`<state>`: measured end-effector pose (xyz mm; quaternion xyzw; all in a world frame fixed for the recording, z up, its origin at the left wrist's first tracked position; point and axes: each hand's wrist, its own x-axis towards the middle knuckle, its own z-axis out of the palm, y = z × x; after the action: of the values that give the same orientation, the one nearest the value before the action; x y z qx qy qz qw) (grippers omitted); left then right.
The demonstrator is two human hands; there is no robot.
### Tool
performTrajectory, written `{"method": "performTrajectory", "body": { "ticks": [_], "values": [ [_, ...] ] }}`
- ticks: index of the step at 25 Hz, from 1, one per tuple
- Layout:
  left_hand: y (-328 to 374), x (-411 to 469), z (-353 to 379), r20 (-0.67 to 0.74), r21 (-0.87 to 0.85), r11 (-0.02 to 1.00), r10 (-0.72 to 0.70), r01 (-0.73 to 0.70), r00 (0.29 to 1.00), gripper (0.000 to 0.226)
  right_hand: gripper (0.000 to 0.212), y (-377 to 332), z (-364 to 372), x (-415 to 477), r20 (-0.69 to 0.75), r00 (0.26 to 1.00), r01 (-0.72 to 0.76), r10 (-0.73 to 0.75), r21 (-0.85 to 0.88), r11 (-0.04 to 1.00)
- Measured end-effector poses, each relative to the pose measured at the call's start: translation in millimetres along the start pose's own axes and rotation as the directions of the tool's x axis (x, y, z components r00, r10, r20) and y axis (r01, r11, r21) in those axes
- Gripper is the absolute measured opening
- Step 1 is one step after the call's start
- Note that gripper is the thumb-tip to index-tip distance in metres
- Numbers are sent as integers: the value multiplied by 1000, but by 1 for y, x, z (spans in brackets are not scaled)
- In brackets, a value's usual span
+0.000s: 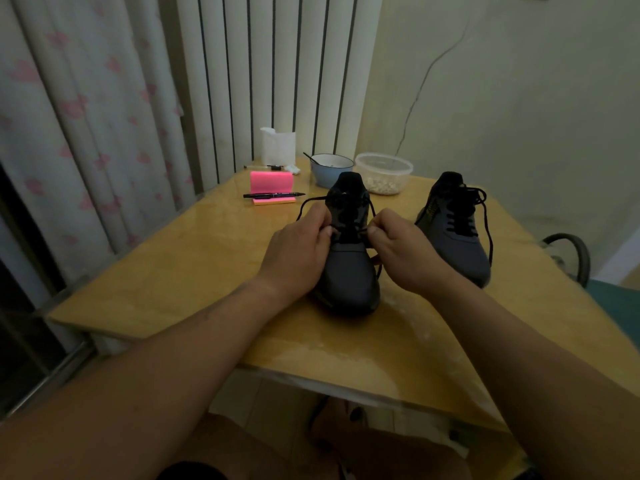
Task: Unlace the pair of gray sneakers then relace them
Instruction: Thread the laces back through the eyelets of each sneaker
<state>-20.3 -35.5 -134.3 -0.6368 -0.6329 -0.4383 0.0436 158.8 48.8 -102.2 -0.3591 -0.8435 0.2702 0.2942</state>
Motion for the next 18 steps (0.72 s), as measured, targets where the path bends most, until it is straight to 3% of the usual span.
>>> {"method": "performTrajectory", "body": {
  "ticks": [5, 12, 18],
  "values": [
    [5, -4, 2, -19, -41, 997, -62, 61, 998, 5, 20, -1, 2, -4, -19, 999, -46, 47, 38, 998],
    [6, -2, -11, 86, -93, 994, -56, 64, 995, 8, 6, -4, -7, -8, 40, 998, 44, -45, 8, 999],
    [6, -3, -9, 45, -66, 996, -59, 62, 997, 3, 10, -8, -6, -6, 21, 998, -66, 64, 127, 990]
  ]
}}
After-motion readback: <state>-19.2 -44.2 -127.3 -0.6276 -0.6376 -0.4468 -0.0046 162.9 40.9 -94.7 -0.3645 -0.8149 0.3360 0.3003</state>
